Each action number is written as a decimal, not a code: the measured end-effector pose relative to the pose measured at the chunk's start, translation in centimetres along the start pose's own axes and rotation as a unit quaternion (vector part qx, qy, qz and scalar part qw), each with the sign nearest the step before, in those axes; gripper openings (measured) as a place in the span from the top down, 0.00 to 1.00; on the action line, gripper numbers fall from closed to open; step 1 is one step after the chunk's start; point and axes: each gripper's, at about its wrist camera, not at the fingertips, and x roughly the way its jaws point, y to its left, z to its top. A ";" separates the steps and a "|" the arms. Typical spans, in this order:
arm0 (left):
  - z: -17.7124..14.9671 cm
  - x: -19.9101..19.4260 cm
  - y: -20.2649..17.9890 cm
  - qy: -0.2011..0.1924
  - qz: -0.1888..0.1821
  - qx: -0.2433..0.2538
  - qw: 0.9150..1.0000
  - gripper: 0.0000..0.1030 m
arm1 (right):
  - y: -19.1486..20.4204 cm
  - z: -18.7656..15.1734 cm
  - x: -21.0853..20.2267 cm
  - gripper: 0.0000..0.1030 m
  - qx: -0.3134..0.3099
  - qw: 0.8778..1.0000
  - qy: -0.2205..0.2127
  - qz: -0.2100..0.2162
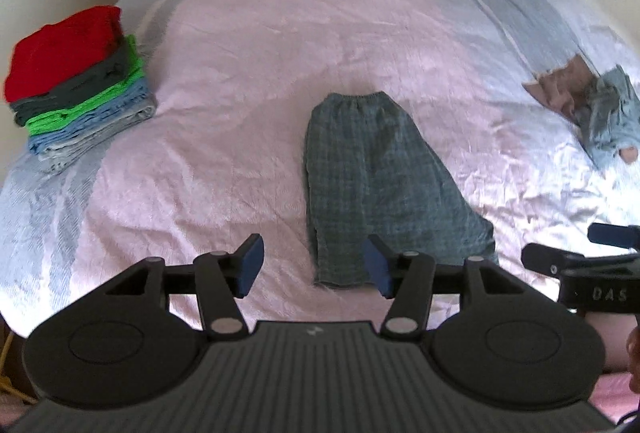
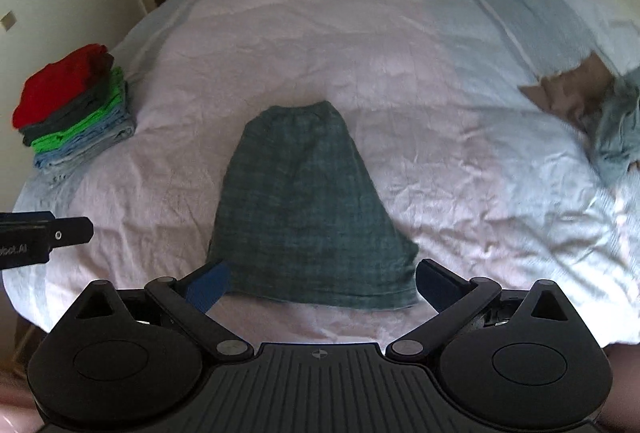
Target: Fold clothes
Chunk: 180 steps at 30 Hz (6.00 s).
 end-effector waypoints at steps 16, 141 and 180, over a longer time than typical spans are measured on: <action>-5.9 -4.2 -8.5 -0.015 0.045 -0.052 0.998 0.40 | -6.2 -4.4 -5.2 0.01 -0.043 0.999 0.014 0.025; -7.9 29.3 9.2 0.113 -0.291 -0.221 0.924 0.75 | -21.5 -8.1 23.9 0.33 0.222 0.935 0.096 0.259; -12.7 20.6 11.9 0.142 -0.350 -0.306 0.874 0.96 | -19.7 -4.6 14.7 0.95 0.295 0.884 0.155 0.328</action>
